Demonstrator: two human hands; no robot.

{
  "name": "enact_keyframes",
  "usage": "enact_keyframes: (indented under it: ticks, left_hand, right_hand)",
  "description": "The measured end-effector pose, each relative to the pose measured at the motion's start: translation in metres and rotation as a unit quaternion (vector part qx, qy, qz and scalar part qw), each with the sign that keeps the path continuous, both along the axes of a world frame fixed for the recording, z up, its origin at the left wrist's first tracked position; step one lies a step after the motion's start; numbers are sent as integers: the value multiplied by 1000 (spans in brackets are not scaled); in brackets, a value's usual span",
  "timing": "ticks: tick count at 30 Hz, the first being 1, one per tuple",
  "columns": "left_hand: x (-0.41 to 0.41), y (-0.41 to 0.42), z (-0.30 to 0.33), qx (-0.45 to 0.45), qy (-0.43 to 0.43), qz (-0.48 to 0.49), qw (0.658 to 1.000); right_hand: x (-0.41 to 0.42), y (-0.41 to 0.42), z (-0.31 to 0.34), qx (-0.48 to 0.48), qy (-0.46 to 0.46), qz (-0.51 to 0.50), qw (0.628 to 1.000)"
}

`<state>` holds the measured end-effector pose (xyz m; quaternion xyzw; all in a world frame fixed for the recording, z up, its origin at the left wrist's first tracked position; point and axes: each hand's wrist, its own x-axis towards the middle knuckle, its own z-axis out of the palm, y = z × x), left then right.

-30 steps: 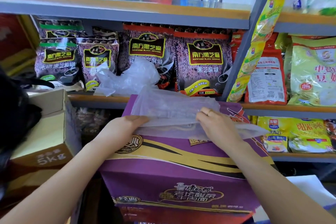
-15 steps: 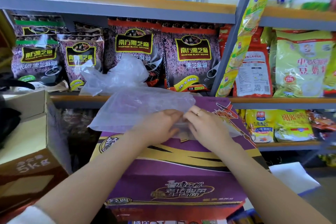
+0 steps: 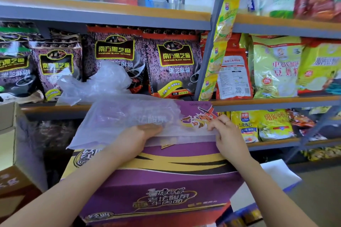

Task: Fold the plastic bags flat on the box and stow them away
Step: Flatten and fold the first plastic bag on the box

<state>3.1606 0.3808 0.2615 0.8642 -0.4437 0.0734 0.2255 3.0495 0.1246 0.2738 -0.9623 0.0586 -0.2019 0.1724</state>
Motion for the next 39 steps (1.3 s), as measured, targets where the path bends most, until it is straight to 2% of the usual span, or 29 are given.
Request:
enact_keyframes:
  ticks: [2, 4, 5, 7, 9, 11, 12, 15, 17, 19, 21, 24, 26, 28, 29, 32, 34, 36, 38, 39]
  left_hand:
    - [-4, 2, -3, 23, -43, -24, 999]
    - [-8, 4, -8, 30, -68, -45, 996]
    - [-13, 4, -6, 32, -57, -55, 996]
    - [-24, 3, 0, 15, 22, -81, 996]
    - [-30, 4, 9, -22, 95, -81, 992]
    - [-24, 13, 9, -61, 117, 12, 991]
    - [-21, 21, 8, -45, 103, 82, 990]
    - [-14, 42, -1, 112, 63, 267, 955]
    - [-15, 52, 0, 153, 92, 309, 934]
    - [-17, 61, 4, 160, 130, 313, 927]
    - [-18, 68, 12, 163, 153, 306, 925]
    - [-5, 78, 26, 107, 109, 293, 944]
    - [12, 79, 37, 22, 54, 285, 957]
    - [38, 78, 46, -14, 18, 275, 961]
    - [56, 79, 48, -18, 27, 273, 962]
    - [106, 82, 49, -34, 126, 289, 948]
    - [135, 81, 45, -56, 168, 308, 935]
    - [159, 78, 40, -40, 208, 331, 920]
    - [183, 76, 32, -36, 288, 349, 891]
    - [193, 75, 27, -67, 341, 348, 871]
  right_hand:
    - [-5, 11, 5, -70, 73, -10, 995]
    - [-9, 31, 12, -131, 66, 22, 989]
    - [-8, 45, 17, -133, 45, 63, 988]
    - [0, 72, 22, -106, 32, 156, 981]
    - [11, 90, 17, -95, 99, 202, 970]
    - [18, 91, 4, -115, 178, 196, 957]
    - [20, 88, -1, -124, 205, 187, 953]
    - [19, 77, -4, -115, 241, 150, 952]
    - [16, 71, -2, -113, 259, 103, 954]
    - [16, 71, 0, -107, 268, 61, 955]
    - [22, 79, 4, -108, 219, 39, 969]
    - [40, 106, 18, -108, 127, 80, 983]
    - [62, 123, 26, -93, 134, 141, 977]
    - [90, 135, 32, -87, 154, 177, 968]
    - [105, 138, 35, -82, 161, 186, 966]
    - [145, 141, 37, -66, 166, 181, 967]
    - [166, 140, 37, -58, 159, 166, 971]
    - [182, 139, 36, -62, 161, 155, 973]
    - [193, 137, 33, -63, 171, 146, 972]
    - [198, 136, 30, -56, 172, 140, 973]
